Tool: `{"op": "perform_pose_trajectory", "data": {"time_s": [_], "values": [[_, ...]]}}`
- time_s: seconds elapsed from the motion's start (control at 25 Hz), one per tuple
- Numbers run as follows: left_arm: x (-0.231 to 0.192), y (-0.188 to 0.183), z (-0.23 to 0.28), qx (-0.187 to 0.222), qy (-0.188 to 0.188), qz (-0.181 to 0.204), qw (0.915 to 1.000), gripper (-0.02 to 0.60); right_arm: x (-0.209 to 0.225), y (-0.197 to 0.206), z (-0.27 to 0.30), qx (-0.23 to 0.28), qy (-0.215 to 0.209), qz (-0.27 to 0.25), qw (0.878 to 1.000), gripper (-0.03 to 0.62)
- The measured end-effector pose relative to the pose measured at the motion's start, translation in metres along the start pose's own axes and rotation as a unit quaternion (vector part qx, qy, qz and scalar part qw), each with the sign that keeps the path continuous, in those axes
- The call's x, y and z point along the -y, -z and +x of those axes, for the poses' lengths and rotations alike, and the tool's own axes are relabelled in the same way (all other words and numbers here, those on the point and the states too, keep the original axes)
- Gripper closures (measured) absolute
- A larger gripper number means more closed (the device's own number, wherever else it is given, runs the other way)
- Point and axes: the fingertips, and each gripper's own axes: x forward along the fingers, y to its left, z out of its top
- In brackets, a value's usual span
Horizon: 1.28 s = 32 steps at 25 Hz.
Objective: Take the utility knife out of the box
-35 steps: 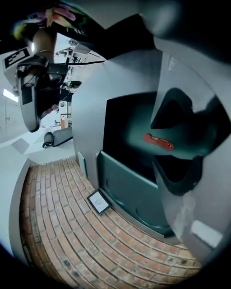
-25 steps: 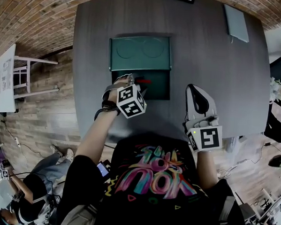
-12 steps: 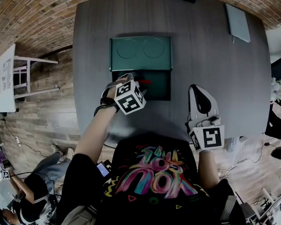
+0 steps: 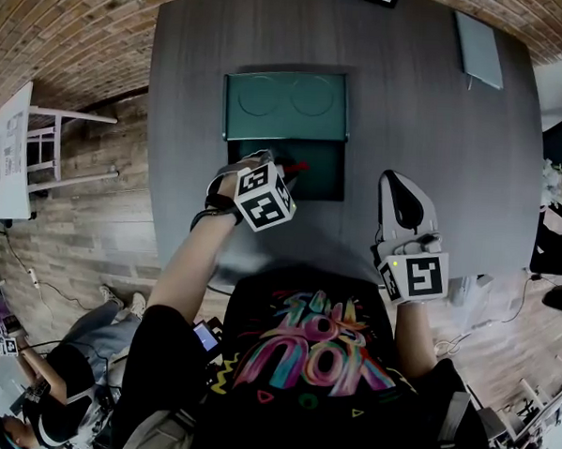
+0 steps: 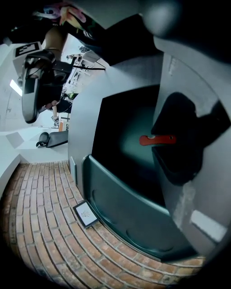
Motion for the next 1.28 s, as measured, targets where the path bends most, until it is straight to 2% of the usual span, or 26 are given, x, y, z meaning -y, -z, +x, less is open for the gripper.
{"op": "perform_pose_trajectory", "data": {"time_s": [0.04,0.12,0.48,1.28], "values": [[0.002,0.0,0.0,-0.002,-0.003,0.009,1.0,0.512,0.0,0.0,0.0,0.0,0.0,0.0,1.0,0.594],[0.005,0.0,0.001,-0.007,-0.01,0.017,0.9998,0.527,0.0,-0.001,0.0,-0.001,0.001,-0.001,1.0,0.594],[0.007,-0.005,0.002,-0.015,-0.036,0.036,0.9986,0.528,0.001,-0.005,-0.004,0.001,0.001,-0.007,1.0,0.594],[-0.01,-0.01,-0.044,0.016,-0.115,0.026,0.9929,0.528,-0.012,-0.026,-0.019,0.035,-0.001,-0.024,0.999,0.594]]}}
